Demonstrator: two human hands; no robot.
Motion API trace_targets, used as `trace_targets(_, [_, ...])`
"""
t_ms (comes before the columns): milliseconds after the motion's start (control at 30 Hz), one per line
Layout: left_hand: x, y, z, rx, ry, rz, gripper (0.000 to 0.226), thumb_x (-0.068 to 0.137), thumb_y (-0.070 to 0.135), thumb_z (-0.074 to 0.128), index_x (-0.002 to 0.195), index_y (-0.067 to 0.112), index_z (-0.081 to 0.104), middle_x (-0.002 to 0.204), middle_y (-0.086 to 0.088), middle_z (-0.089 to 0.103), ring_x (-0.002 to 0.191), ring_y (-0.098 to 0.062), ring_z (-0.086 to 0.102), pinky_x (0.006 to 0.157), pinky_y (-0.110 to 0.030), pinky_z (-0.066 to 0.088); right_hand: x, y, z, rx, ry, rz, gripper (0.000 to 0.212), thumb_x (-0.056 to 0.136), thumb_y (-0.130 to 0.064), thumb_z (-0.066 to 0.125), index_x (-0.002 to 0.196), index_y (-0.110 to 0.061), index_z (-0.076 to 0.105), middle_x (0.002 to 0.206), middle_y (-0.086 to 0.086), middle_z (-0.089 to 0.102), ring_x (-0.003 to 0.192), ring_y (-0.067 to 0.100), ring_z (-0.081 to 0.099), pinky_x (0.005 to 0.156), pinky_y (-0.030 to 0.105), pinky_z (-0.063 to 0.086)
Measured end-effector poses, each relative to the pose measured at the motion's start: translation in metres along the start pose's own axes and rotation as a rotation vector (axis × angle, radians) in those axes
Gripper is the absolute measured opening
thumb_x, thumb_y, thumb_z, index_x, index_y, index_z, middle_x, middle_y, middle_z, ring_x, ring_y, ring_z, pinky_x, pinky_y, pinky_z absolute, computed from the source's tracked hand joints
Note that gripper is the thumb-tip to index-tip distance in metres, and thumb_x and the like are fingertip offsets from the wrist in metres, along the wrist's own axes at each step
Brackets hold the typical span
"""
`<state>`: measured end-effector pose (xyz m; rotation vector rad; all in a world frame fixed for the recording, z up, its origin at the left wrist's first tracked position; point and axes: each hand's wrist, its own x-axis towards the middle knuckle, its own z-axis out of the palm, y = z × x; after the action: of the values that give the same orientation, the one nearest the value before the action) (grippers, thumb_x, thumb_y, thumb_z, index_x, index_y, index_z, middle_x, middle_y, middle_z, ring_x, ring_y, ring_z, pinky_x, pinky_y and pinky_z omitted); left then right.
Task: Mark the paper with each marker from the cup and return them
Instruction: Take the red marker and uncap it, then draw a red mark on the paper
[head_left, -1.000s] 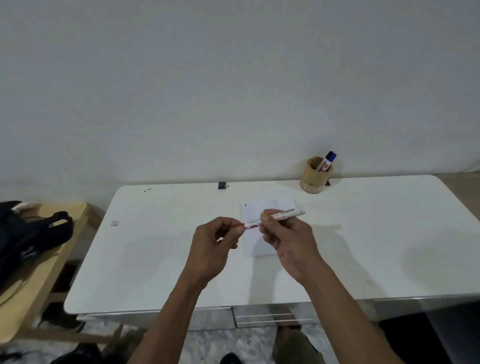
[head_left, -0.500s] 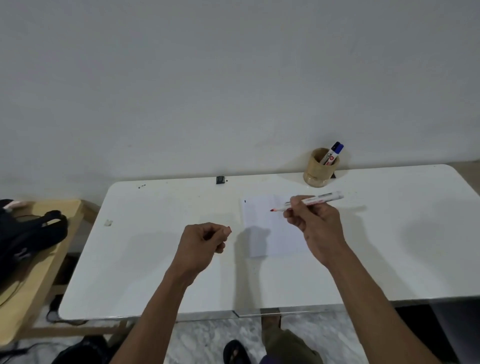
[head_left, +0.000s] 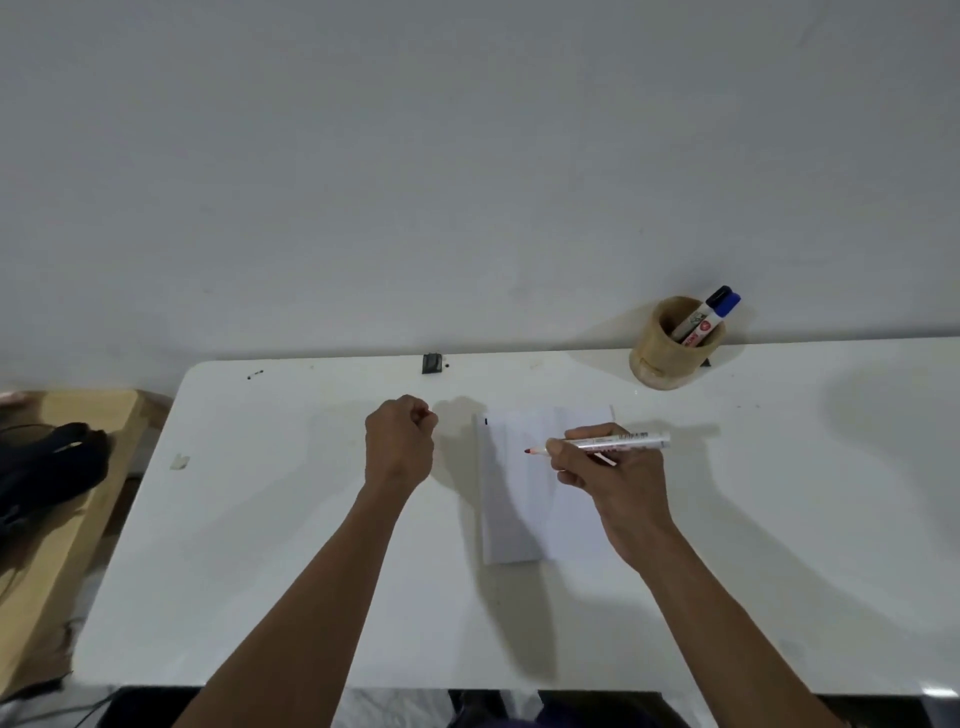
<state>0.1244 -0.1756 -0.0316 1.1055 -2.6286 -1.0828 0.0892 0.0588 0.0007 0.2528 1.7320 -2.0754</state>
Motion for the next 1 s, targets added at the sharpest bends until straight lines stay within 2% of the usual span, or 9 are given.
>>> trace_targets(200, [0.03, -0.008, 0.021, 0.084, -0.017, -0.017, 0.016, 0.093, 0.015, 0.064, 0.104, 0.006, 0.071, 0.103, -0.015, 0.069, 0.091, -0.032, 0.065, 0.08, -0.038, 0.053, 0.026, 0.008, 0.002, -0.022, -0.012, 0.043, 0.016, 0.079, 0.001, 0.082, 0.09, -0.001, 0.072, 0.07, 0.011, 0.074, 0.07, 0.025, 0.074, 0.066, 0.031, 0.06])
trace_targets(367, [0.032, -0.011, 0.029, 0.075, -0.033, -0.03, 0.022, 0.093, 0.017, 0.064, 0.112, 0.006, 0.068, 0.107, -0.014, 0.067, 0.098, -0.033, 0.065, 0.085, -0.038, 0.053, 0.039, 0.015, 0.004, -0.073, -0.037, 0.059, 0.014, 0.08, 0.0, 0.082, 0.089, -0.002, 0.073, 0.076, 0.014, 0.074, 0.073, 0.026, 0.075, 0.067, 0.033, 0.059])
trace_targets(433, [0.03, -0.01, 0.028, 0.071, -0.03, -0.042, 0.035, 0.092, 0.023, 0.065, 0.124, 0.008, 0.062, 0.112, -0.013, 0.067, 0.105, -0.031, 0.064, 0.09, -0.036, 0.05, 0.042, 0.015, 0.005, -0.078, -0.05, 0.056, 0.013, 0.08, 0.0, 0.082, 0.088, -0.002, 0.072, 0.079, 0.015, 0.075, 0.075, 0.029, 0.075, 0.069, 0.034, 0.059])
trace_targets(533, [0.009, -0.005, 0.024, -0.006, 0.092, -0.042, 0.043, 0.095, 0.029, 0.059, 0.133, 0.013, 0.049, 0.116, -0.009, 0.062, 0.112, -0.024, 0.057, 0.085, -0.032, 0.045, 0.046, 0.013, 0.008, -0.089, -0.071, 0.024, 0.017, 0.079, 0.005, 0.081, 0.089, -0.001, 0.07, 0.087, 0.015, 0.077, 0.081, 0.031, 0.075, 0.071, 0.037, 0.061])
trace_targets(633, [-0.026, -0.013, 0.028, 0.09, 0.139, 0.221, 0.034, 0.094, 0.029, 0.056, 0.125, 0.017, 0.053, 0.12, -0.006, 0.062, 0.112, -0.025, 0.054, 0.083, -0.036, 0.048, 0.052, 0.011, 0.017, -0.104, -0.072, -0.024, 0.022, 0.077, 0.009, 0.081, 0.088, -0.004, 0.069, 0.082, 0.007, 0.076, 0.078, 0.026, 0.074, 0.069, 0.035, 0.062])
trace_targets(733, [-0.046, -0.031, 0.047, 0.224, 0.041, 0.449, 0.037, 0.094, 0.032, 0.054, 0.128, 0.019, 0.058, 0.129, -0.005, 0.063, 0.119, -0.026, 0.056, 0.098, -0.042, 0.047, 0.062, 0.015, 0.028, -0.174, -0.086, -0.079, 0.022, 0.076, 0.004, 0.084, 0.088, -0.011, 0.072, 0.081, 0.002, 0.076, 0.077, 0.025, 0.074, 0.071, 0.037, 0.063])
trace_targets(833, [-0.048, -0.041, 0.06, 0.33, -0.009, 0.506, 0.04, 0.096, 0.033, 0.051, 0.134, 0.021, 0.058, 0.141, -0.003, 0.058, 0.132, -0.026, 0.052, 0.109, -0.046, 0.039, 0.075, 0.024, 0.035, -0.319, -0.119, -0.128, 0.021, 0.075, -0.002, 0.086, 0.085, -0.017, 0.075, 0.085, 0.003, 0.078, 0.08, 0.026, 0.076, 0.076, 0.039, 0.064])
trace_targets(1000, [-0.045, -0.054, 0.067, 0.408, -0.019, 0.531, 0.044, 0.098, 0.039, 0.048, 0.139, 0.023, 0.055, 0.148, -0.007, 0.054, 0.139, -0.029, 0.047, 0.115, -0.052, 0.033, 0.094, 0.038, 0.038, -0.498, -0.148, -0.232, 0.015, 0.072, -0.007, 0.088, 0.073, -0.007, 0.073, 0.075, 0.004, 0.076, 0.063, 0.017, 0.071, 0.055, 0.028, 0.055])
